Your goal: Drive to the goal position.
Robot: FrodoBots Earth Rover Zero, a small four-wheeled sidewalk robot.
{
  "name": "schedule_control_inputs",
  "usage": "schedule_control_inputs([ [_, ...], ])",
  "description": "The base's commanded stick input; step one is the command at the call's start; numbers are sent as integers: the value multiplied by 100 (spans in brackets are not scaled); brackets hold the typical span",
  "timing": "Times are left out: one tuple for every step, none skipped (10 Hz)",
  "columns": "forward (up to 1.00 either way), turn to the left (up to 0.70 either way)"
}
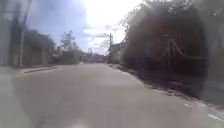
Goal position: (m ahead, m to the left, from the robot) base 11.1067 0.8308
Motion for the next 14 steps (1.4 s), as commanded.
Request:
schedule_control_inputs([
  [100, 0],
  [100, 0],
  [100, 0],
  [100, 0],
  [100, 0],
  [100, 0],
  [100, 0],
  [100, 0],
  [100, 0],
  [100, 0],
  [100, 0],
  [100, 0],
  [100, 0],
  [100, 0],
])
